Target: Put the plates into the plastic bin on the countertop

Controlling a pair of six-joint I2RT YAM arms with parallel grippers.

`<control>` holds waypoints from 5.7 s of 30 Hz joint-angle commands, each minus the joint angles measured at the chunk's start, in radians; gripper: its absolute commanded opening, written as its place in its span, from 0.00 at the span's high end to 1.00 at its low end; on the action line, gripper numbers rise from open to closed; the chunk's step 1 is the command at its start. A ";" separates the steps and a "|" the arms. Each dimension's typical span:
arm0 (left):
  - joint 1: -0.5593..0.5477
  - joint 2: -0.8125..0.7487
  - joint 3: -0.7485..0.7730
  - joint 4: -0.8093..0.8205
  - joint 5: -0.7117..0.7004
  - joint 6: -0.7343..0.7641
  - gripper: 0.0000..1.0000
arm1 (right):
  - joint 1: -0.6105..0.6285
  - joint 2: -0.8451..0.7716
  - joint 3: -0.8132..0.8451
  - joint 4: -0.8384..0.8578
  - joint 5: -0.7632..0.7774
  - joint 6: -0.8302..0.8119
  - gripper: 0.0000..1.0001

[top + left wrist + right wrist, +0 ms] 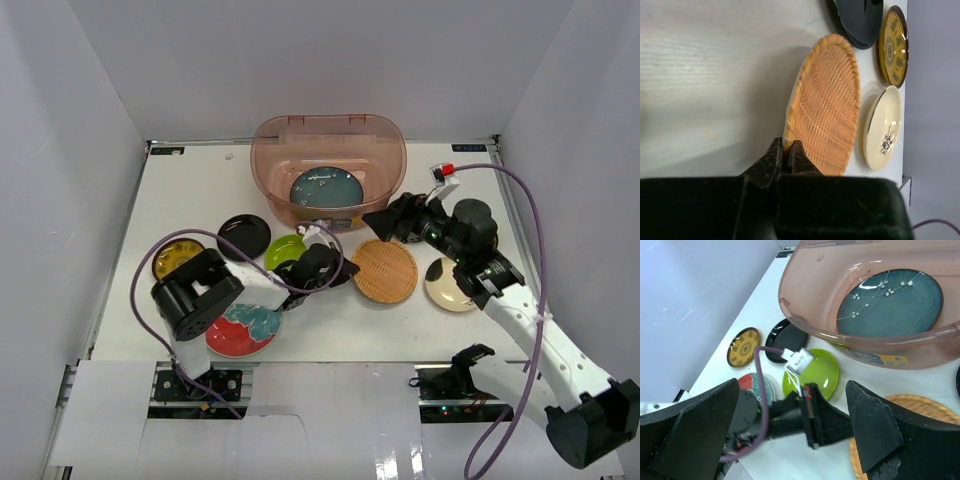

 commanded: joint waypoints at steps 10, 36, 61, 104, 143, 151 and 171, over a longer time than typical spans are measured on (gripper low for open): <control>0.025 -0.699 0.007 -0.408 -0.060 0.259 1.00 | 0.003 -0.434 -0.116 -0.303 0.081 -0.065 0.22; 0.533 0.137 0.817 -0.715 0.218 0.411 1.00 | 0.339 -0.258 -0.579 0.166 0.097 0.220 0.33; 0.557 -0.724 0.263 -0.912 0.034 0.514 0.02 | 0.745 0.898 -0.202 0.886 0.346 0.683 0.27; 1.269 -1.039 -0.442 -0.910 0.150 -0.030 0.06 | -0.116 0.477 0.441 0.300 -0.092 0.423 0.92; 1.402 -0.940 -0.336 -0.702 0.290 0.127 1.00 | -0.089 0.941 0.887 -0.221 0.079 -0.065 0.10; 1.402 -0.968 -0.368 -0.753 0.322 0.157 1.00 | -0.089 0.780 0.808 -0.294 0.078 -0.145 0.10; 0.958 -0.844 0.210 -0.710 0.496 0.094 1.00 | 0.322 0.388 -0.334 0.577 0.263 0.422 0.27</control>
